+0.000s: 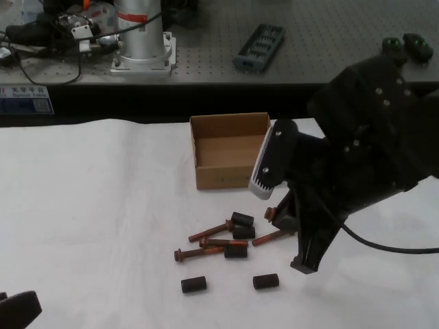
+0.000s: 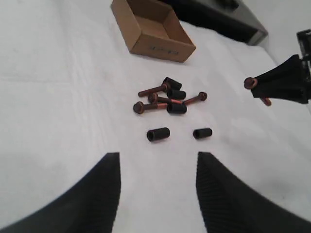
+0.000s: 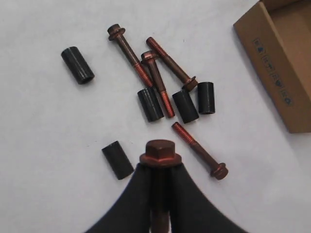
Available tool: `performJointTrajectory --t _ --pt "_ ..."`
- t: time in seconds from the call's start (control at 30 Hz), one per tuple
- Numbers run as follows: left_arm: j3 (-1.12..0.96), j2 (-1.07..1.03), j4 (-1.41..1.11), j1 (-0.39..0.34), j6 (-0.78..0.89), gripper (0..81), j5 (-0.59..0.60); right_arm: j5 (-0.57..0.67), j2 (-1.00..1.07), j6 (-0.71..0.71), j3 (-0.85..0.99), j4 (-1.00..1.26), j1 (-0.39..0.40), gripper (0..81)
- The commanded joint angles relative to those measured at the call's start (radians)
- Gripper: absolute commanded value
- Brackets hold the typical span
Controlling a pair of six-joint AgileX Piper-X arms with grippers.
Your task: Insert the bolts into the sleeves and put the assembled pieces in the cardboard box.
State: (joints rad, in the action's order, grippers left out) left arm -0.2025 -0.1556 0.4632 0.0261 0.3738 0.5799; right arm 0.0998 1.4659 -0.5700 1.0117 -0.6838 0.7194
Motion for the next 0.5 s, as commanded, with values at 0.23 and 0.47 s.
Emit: performJointTrajectory --t 0.23,0.47 --pt "-0.507 -0.736 0.246 -0.103 -0.658 35.7 0.104 0.052 -0.059 0.172 -0.011 -0.036 -0.001 1.9" --pt "-0.762 -1.087 0.381 -0.287 -0.900 35.7 -0.030 0.052 -0.171 0.254 -0.123 -0.013 -0.001 1.9"
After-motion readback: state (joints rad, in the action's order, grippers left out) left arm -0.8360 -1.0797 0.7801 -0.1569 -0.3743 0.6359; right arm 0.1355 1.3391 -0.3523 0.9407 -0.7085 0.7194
